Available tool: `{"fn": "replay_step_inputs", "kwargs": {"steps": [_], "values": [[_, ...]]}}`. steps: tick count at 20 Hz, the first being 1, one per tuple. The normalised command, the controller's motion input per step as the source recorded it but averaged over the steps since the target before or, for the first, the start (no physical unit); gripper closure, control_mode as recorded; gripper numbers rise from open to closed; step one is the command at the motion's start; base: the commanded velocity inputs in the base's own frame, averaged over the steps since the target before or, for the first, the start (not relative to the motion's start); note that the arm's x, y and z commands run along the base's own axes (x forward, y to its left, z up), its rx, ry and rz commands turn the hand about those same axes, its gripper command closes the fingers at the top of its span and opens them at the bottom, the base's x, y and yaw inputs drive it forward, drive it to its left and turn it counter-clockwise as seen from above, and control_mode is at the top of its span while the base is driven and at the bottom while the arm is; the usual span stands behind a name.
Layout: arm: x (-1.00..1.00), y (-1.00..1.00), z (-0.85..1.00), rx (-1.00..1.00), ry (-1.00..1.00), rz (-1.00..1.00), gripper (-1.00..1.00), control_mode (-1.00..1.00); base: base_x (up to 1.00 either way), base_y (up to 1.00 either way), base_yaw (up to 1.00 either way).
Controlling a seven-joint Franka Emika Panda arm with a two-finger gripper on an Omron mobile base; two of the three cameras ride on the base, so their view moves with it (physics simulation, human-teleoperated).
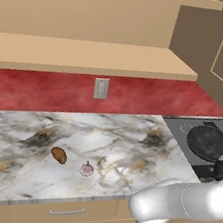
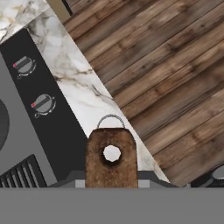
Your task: Pick the pan from the cabinet and place it on the stove. Then turn on the stove burner for the pan.
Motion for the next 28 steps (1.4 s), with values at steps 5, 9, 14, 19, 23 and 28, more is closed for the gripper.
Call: {"fn": "replay_step_inputs", "kwargs": {"steps": [5, 9, 14, 19, 23, 28], "values": [[-0.01, -0.02, -0.11, 0.0, -0.02, 0.0, 1.0, -1.0, 0.0, 0.0, 0.0], [-0.01, -0.13, -0.2, 0.04, -0.02, 0.03, 1.0, -1.0, 0.0, 0.0, 0.0], [0.0, -0.19, -0.16, 0.05, -0.02, 0.04, 1.0, -1.0, 0.0, 0.0, 0.0], [0.0, -0.3, -0.05, 0.08, -0.05, 0.04, 1.0, -1.0, 0.0, 0.0, 0.0], [0.0, -0.29, -0.01, 0.06, -0.04, 0.03, 1.0, -1.0, 0.0, 0.0, 0.0], [0.0, -0.16, 0.0, 0.01, 0.0, 0.01, 1.0, -1.0, 0.0, 0.0, 0.0]]}}
